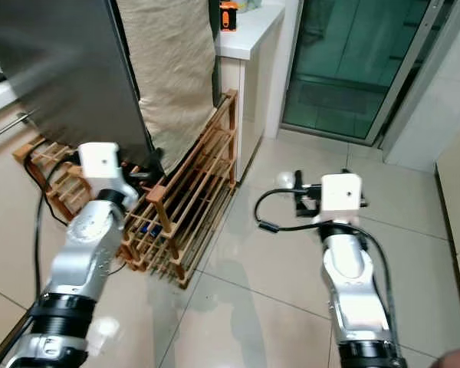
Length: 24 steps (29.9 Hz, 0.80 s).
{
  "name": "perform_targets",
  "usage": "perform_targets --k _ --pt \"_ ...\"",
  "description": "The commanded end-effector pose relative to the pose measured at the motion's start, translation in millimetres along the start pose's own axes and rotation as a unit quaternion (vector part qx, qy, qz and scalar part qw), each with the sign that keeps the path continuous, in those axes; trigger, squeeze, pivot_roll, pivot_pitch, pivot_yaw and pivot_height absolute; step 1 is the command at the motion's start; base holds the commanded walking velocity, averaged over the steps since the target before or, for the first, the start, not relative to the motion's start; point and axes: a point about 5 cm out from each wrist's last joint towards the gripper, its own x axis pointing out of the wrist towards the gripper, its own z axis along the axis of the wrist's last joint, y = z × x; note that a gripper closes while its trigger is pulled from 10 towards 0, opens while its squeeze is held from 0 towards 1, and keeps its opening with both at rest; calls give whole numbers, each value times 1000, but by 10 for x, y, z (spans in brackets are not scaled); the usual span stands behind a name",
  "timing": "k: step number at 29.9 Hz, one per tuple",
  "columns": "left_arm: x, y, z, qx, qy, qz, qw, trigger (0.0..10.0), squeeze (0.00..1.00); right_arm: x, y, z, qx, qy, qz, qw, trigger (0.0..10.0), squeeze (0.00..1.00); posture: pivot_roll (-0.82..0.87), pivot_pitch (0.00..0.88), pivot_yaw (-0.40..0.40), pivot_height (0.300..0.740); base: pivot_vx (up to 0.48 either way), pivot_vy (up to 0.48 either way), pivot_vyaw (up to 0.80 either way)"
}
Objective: Restocking fridge
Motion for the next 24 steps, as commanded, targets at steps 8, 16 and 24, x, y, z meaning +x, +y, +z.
perform_targets --k 8,16,24 --pt "29 132 89 -32 -10 40 999 10000 0 35 66 45 3 -11 9 1000 10000 0 -130 0 54 740 436 70 0" --pt "21 238 129 -34 -18 84 996 10000 0 26 70 35 3 -9 11 1000 10000 0 -131 0 54 740 46 38 0" --pt "44 231 164 -32 -16 83 996 10000 0 29 89 38 7 -11 13 1000 10000 0 -130 0 54 740 0 0 0"
